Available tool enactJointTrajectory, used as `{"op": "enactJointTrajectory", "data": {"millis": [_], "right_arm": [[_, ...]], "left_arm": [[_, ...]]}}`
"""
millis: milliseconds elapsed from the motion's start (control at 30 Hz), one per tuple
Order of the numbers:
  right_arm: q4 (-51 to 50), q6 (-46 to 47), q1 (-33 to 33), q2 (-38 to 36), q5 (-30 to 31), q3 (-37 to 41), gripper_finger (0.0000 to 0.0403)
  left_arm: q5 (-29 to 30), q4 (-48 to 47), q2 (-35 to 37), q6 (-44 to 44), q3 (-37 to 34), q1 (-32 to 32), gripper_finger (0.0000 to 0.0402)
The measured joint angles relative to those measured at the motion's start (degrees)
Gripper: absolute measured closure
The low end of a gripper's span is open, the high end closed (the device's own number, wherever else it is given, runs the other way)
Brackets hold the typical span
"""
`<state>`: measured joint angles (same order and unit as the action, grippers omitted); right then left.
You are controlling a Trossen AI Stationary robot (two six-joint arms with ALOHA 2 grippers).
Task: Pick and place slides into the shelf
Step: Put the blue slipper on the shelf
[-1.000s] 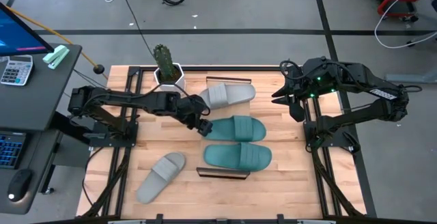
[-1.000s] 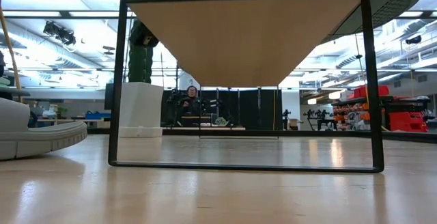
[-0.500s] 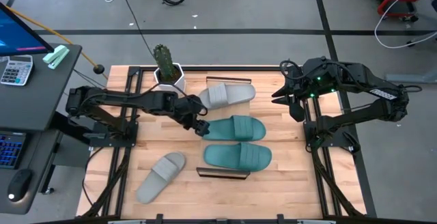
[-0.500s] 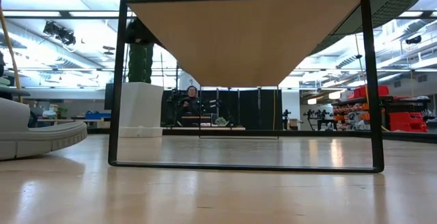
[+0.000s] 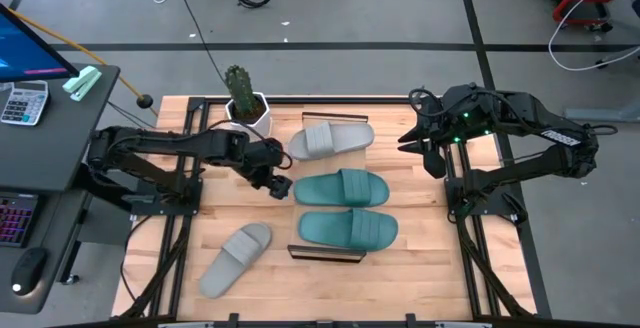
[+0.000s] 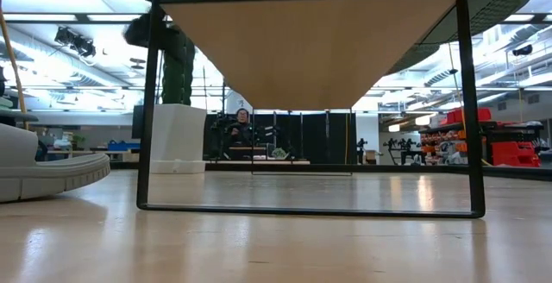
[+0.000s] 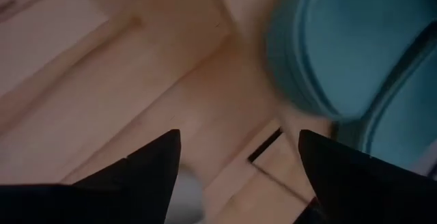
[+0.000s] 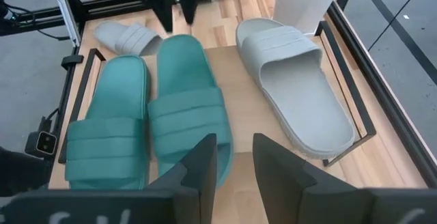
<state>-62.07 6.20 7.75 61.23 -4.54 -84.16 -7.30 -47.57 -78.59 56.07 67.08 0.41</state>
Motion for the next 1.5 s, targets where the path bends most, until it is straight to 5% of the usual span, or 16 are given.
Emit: {"op": "enactJointTrajectory", "data": {"millis": [333,667,1200,1500], "right_arm": [[-3.15,3.63,0.09,0.00,1.92,2.12,0.0300],[-2.23,14.57,-0.08,-0.17,0.99,14.76,0.0300],[19.65,44.63,-0.20,-11.17,-4.83,35.03,0.0300],[27.57,52.48,-0.50,-15.39,-5.49,42.04,0.0300]], "left_arm": [[6.31,-9.90,5.28,1.91,0.12,0.04,0.0108],[7.83,-15.24,5.82,2.21,0.01,-1.06,0.0109],[14.66,-19.84,7.07,2.84,-0.01,-4.57,0.0125],[19.04,-20.41,8.21,1.92,-0.01,-4.57,0.0152]]}}
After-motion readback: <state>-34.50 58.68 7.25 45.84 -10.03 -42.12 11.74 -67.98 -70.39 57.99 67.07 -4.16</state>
